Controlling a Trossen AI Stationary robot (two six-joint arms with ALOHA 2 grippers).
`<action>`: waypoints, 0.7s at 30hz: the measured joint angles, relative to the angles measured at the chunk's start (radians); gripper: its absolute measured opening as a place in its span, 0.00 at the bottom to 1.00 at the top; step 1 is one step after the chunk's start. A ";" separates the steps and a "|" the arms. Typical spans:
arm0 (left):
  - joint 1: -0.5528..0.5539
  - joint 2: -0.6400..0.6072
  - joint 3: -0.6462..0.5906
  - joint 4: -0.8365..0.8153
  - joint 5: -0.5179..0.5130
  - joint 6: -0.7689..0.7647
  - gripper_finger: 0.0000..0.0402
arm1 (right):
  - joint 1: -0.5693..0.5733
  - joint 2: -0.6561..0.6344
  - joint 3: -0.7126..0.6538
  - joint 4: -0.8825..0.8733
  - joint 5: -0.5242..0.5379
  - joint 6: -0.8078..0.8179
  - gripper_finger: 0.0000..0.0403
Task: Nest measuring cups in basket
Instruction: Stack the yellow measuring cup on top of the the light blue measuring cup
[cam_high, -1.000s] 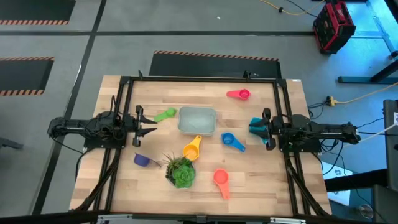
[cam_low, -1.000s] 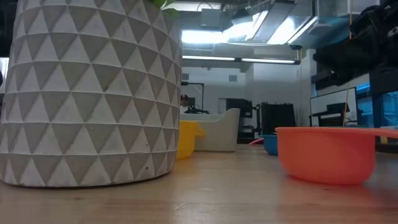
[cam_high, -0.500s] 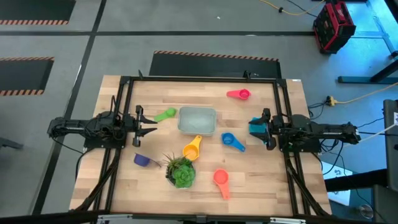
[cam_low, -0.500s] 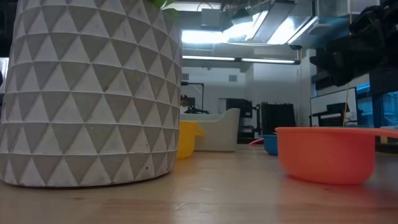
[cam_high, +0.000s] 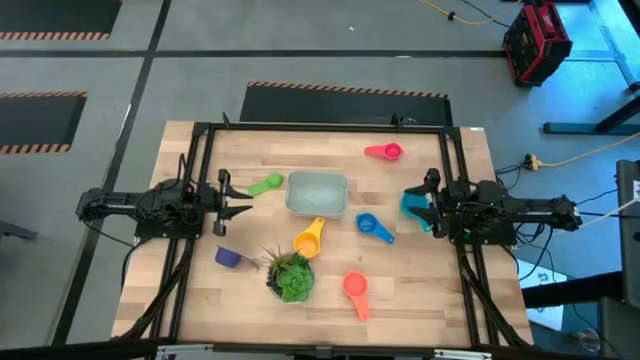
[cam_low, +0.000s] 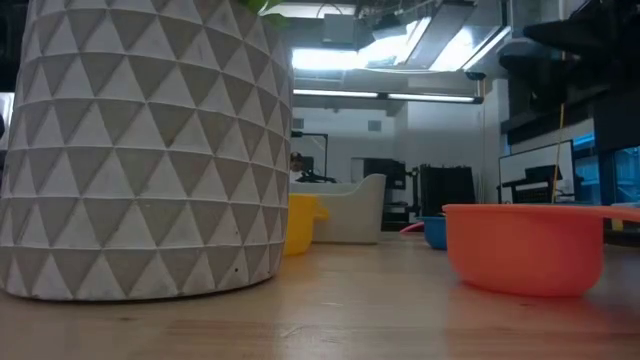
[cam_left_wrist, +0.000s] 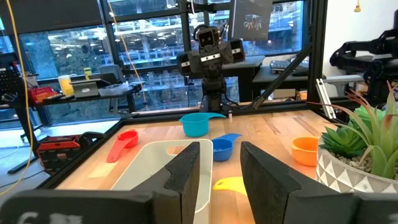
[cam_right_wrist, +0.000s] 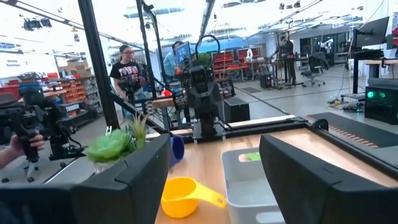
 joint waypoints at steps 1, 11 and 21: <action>0.000 0.000 0.000 0.000 0.000 0.000 0.27 | 0.000 0.019 0.015 0.000 0.000 -0.003 0.62; 0.000 0.000 0.000 0.000 0.000 0.000 0.27 | 0.000 0.346 0.200 -0.003 -0.001 -0.038 0.62; 0.000 0.000 0.000 0.000 0.000 0.000 0.27 | 0.000 0.748 0.476 -0.038 -0.002 -0.153 0.62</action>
